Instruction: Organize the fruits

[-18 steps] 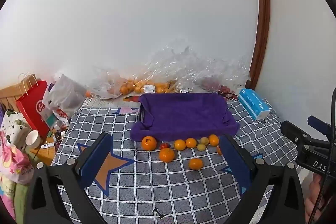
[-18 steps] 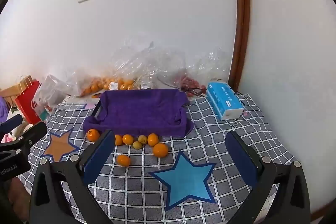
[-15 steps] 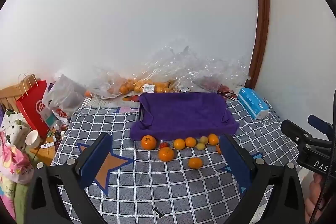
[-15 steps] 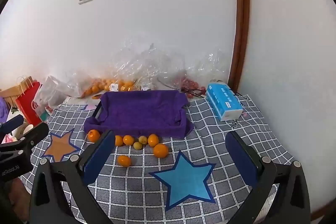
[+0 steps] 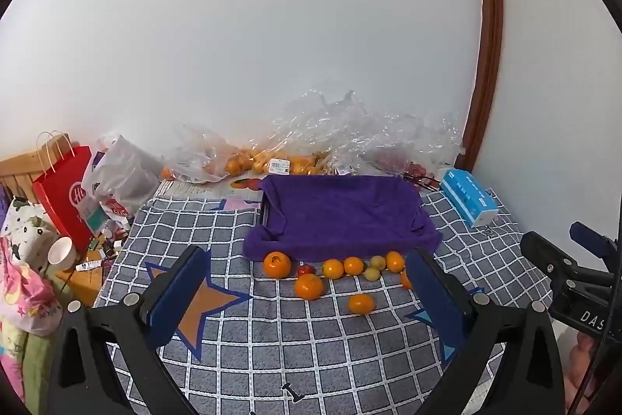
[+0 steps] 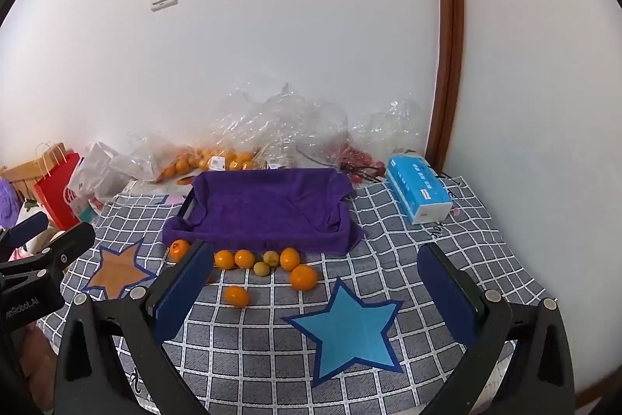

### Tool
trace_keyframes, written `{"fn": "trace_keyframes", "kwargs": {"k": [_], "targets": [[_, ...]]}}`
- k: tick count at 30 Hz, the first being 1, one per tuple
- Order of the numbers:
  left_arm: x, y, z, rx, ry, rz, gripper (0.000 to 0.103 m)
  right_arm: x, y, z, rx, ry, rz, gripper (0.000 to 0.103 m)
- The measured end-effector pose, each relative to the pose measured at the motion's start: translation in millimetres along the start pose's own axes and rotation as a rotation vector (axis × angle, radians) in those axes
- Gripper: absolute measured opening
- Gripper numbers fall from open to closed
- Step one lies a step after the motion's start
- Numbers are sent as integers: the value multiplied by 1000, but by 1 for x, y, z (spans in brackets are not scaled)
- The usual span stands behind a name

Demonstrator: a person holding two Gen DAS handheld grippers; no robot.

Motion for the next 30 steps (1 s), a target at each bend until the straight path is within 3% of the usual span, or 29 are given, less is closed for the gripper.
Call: {"fn": "trace_keyframes", "kwargs": {"k": [30], "targets": [[0, -6, 4, 5, 11, 7, 103, -4, -6, 2, 2, 8, 6, 103]]}}
Point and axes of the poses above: each gripper's, at about its wrist camera, not at the fingertips, and z roughly against the way its jaws point, x to its right, y to its top, the point moved 2 cm from there along -z, roughly the way its jaws point, and after that the axes turned 11 degrees about -z, right-handed, at the moved point
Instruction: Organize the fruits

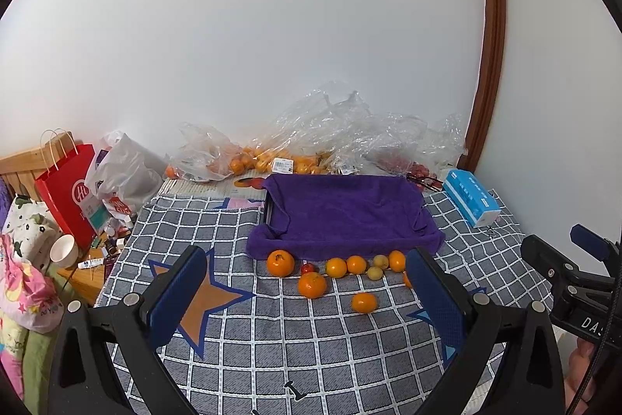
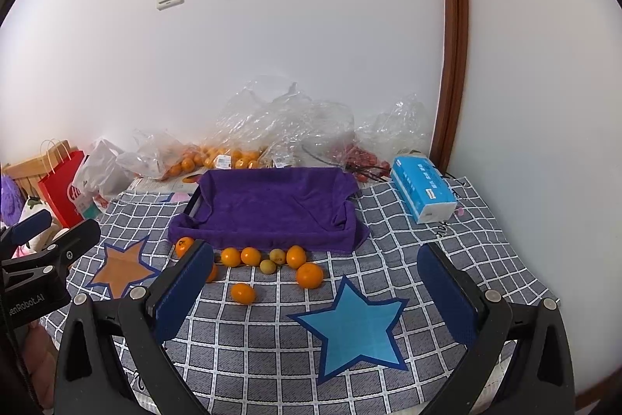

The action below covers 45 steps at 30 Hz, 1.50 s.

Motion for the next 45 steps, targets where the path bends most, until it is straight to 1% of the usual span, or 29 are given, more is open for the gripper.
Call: {"fn": "trace_keyframes", "kwargs": {"k": [45], "targets": [[2, 0, -5, -4, -5, 4, 103, 1, -1, 2, 8, 5, 2, 103]]}}
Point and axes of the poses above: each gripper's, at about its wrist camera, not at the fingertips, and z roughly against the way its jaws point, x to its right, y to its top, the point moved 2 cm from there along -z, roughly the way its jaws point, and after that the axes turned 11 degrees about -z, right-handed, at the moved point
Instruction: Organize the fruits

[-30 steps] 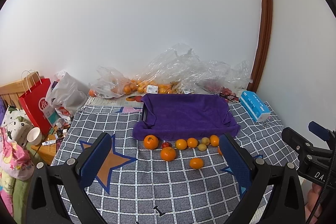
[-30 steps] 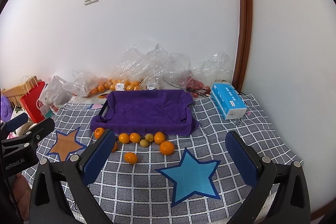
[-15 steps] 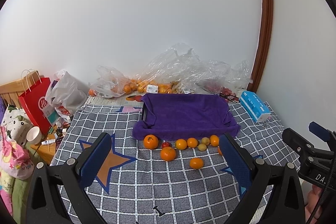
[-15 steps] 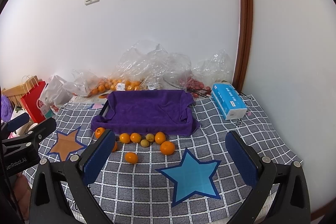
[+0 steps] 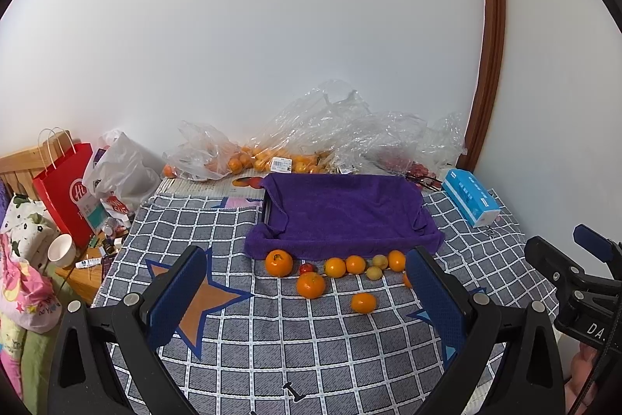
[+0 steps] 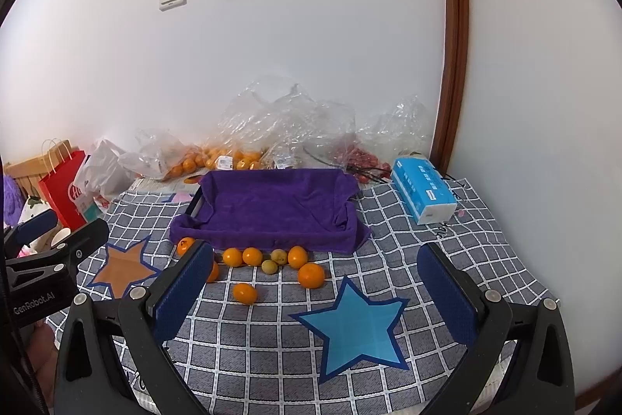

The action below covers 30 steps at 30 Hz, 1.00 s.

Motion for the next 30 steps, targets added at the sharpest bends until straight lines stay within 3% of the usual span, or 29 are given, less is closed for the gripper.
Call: {"fn": "trace_keyframes", "kwargs": {"k": [12, 21, 30], "targets": [[-1, -1, 0, -4, 2, -2, 103, -1, 2, -9, -3, 5, 2, 103], [-18, 1, -38, -49, 6, 14, 103, -2, 5, -35, 33, 15, 19, 103], [-39, -21, -109, -199, 5, 41, 100, 12, -17, -120, -149, 13, 19, 100]]}}
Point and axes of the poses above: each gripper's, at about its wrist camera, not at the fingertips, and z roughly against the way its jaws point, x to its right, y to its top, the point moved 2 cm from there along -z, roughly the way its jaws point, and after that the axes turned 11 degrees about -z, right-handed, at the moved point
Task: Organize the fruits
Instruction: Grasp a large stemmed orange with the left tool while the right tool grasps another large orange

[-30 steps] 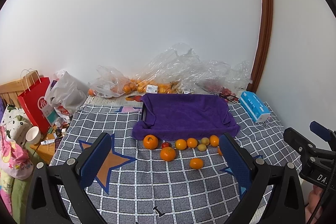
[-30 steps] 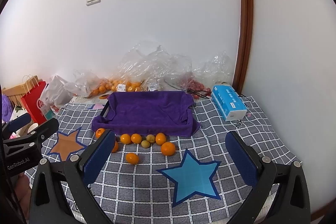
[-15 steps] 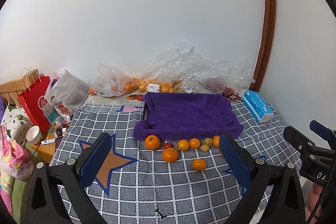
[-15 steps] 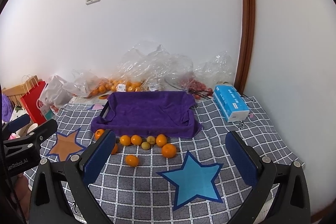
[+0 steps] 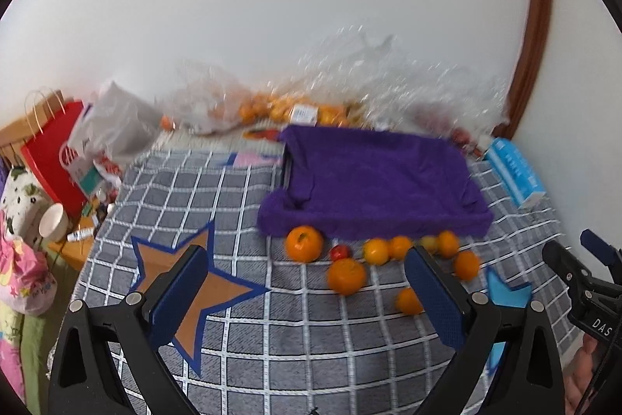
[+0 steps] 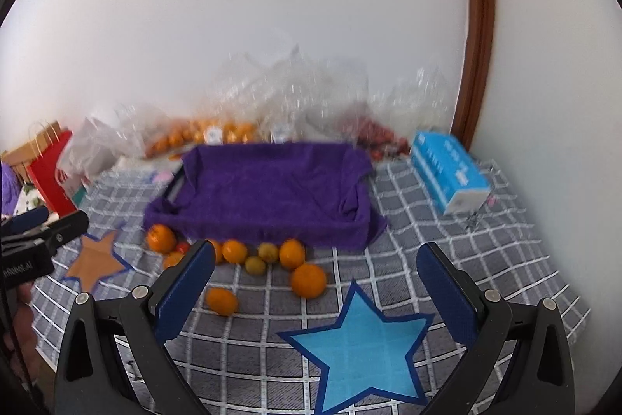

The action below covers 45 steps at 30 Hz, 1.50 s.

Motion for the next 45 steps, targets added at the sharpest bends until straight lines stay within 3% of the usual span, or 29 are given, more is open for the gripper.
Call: {"fn": "trace_keyframes", "kwargs": {"k": [6, 11, 19, 23, 25, 34, 38, 41, 43, 45], "targets": [[-20, -14, -32, -51, 40, 33, 100, 3, -24, -54, -112, 1, -1, 91], [-31, -24, -54, -89, 34, 45, 100, 2, -42, -89, -179, -8, 20, 77], [-31, -29, -86, -137, -42, 36, 100, 5, -48, -126, -228, -11, 14, 63], [-25, -22, -101, -142, -80, 29, 99, 7, -52, -140, -266, -7, 25, 46], [-20, -18, -108, -151, -84, 13, 94, 7, -53, -140, -264, -9, 32, 42], [-15, -12, -144, -211, -137, -2, 69, 11, -51, -134, -250, 2, 37, 41], [-9, -11, -155, -224, -170, -14, 64, 11, -44, -129, -234, 8, 35, 41], [-6, -11, -163, -245, -196, -11, 54, 11, -39, -126, -226, 12, 35, 41], [-4, -12, -167, -260, -206, -9, 42, 11, -38, -125, -222, 11, 39, 40], [-5, -11, -168, -258, -207, -10, 41, 10, -36, -123, -219, 7, 44, 40]]}}
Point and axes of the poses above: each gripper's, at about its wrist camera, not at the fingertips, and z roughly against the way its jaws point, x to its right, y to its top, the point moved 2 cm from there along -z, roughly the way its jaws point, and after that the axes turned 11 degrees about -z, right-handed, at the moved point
